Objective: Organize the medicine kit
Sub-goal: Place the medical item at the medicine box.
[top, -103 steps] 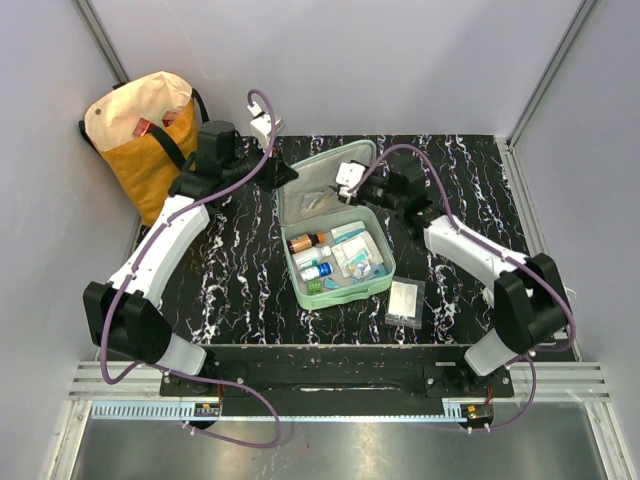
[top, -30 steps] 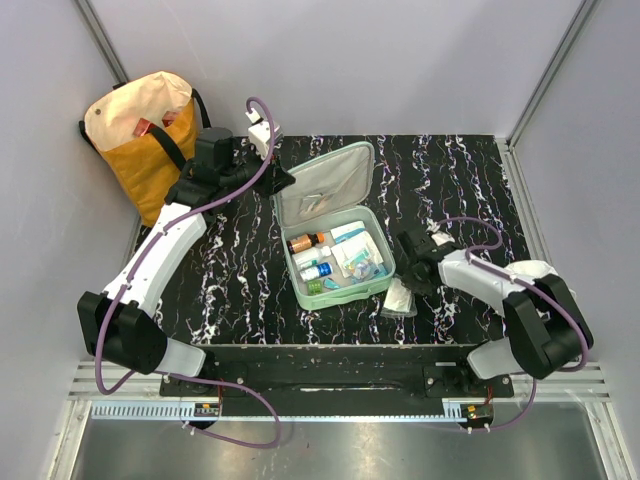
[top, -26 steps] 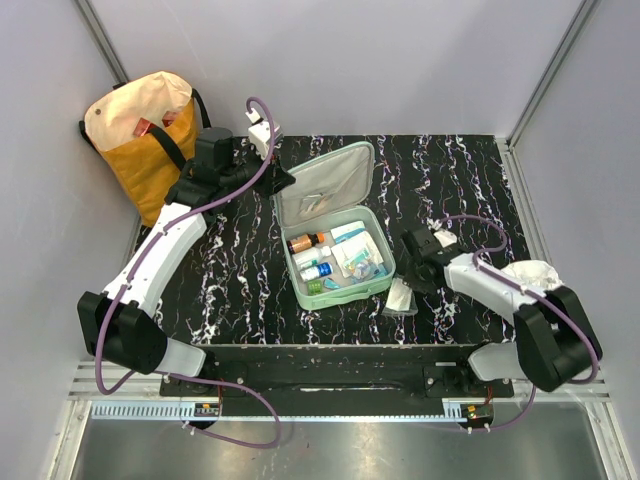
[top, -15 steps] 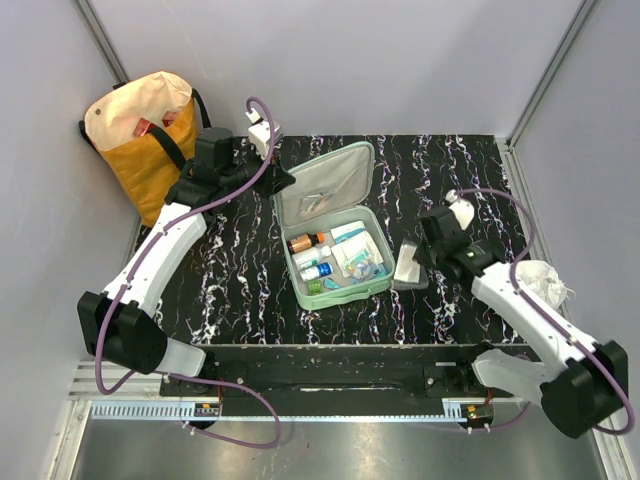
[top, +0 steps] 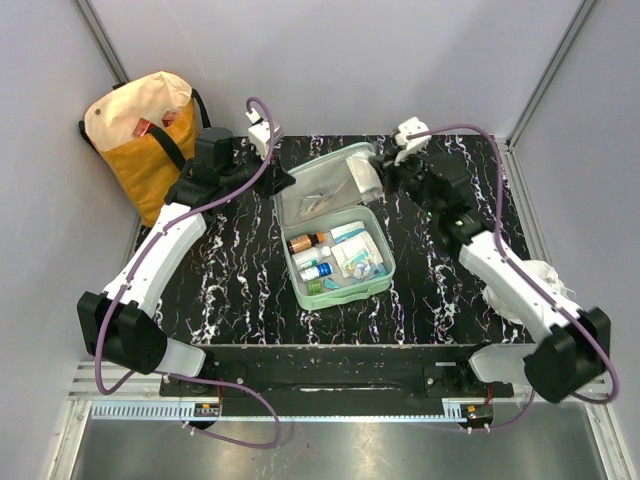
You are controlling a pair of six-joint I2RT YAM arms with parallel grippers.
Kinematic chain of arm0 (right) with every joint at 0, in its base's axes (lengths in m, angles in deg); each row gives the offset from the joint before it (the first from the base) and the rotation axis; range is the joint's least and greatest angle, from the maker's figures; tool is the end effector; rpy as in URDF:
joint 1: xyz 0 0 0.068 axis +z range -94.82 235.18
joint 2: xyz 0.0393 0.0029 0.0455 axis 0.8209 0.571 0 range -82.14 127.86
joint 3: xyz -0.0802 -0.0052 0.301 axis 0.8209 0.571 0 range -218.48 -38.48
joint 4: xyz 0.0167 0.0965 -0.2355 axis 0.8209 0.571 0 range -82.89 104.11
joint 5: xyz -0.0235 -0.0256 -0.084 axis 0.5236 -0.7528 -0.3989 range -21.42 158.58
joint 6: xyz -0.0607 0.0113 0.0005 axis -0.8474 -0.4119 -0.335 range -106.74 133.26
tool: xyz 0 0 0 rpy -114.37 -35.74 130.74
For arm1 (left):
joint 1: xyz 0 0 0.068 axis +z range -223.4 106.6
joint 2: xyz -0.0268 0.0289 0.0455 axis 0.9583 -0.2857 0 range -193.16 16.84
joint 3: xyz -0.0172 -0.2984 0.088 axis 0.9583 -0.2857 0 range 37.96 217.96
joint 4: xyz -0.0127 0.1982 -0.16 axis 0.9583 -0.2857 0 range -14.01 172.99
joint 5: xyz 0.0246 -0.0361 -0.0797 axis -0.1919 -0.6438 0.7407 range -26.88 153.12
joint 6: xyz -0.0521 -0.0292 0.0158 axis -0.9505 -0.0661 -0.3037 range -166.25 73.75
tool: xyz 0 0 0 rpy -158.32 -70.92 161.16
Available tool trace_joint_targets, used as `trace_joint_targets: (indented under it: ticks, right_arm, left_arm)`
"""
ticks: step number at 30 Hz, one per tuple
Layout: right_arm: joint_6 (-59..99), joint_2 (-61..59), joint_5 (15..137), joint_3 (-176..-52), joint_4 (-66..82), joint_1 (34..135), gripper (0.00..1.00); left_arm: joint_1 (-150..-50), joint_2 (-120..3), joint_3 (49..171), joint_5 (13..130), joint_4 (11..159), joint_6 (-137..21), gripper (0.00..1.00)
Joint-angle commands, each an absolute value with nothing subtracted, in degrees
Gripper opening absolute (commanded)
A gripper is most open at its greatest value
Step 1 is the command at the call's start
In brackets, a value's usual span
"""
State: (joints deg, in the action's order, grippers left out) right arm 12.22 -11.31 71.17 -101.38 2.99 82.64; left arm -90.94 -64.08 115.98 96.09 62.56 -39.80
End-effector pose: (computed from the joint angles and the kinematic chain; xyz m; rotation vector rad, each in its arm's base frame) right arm 0.2517 0.1332 0.4190 -0.4404 1.5918 0.3895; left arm 0.2944 -0.1196 0.4167 0.7710 1.8155 -0.6932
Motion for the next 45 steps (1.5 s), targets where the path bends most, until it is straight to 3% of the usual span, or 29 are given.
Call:
trace_joint_targets:
  ticks: [1, 4, 8, 12, 20, 25, 29, 32, 37, 41, 45]
  right_arm:
    - [-12.82, -4.37, 92.81, -104.4, -20.71, 82.6, 0.0]
    - [-23.45, -0.5, 100.9, -104.66, -25.93, 82.6, 0.0]
    - [-37.0, 2.67, 114.77, -108.88, -19.18, 82.6, 0.0]
    - [-38.96, 4.52, 123.41, -110.29, -23.29, 82.6, 0.0]
    - [-30.35, 4.96, 127.55, -109.77, -34.1, 82.86, 0.0]
    - [-35.34, 4.61, 124.92, -106.43, -26.83, 83.04, 0.0]
    - [-44.12, 4.78, 120.27, -106.6, -12.61, 83.39, 0.0]
    - [-46.42, 5.93, 116.4, -105.72, -11.88, 83.48, 0.0]
    - [-55.72, 9.87, 107.17, -111.95, -0.73, 85.85, 0.0]
    - [-60.81, 13.83, 108.83, -118.35, 9.69, 86.55, 0.0]
    - [-65.58, 17.09, 102.77, -124.34, 20.37, 88.23, 0.0]
  left_arm:
    - [-90.8, -64.11, 118.12, 96.52, 59.61, -39.84, 0.1]
    - [-90.71, -64.11, 118.21, 96.7, 59.7, -39.93, 0.1]
    - [-90.8, -64.02, 118.03, 96.26, 59.7, -39.75, 0.1]
    - [-90.8, -64.2, 118.12, 96.17, 59.7, -39.66, 0.1]
    - [-90.54, -64.28, 118.3, 96.17, 59.78, -39.84, 0.1]
    - [-90.19, -63.76, 118.21, 94.77, 59.78, -39.75, 0.1]
    - [-89.75, -62.18, 116.37, 94.5, 62.06, -40.28, 0.09]
    - [-89.75, -62.08, 116.36, 95.29, 62.33, -40.45, 0.1]
    - [-89.66, -62.35, 116.8, 96.61, 62.16, -40.54, 0.09]
    - [-89.66, -62.09, 116.8, 96.87, 61.98, -40.37, 0.09]
    - [-89.66, -61.73, 116.71, 96.0, 61.54, -39.66, 0.1]
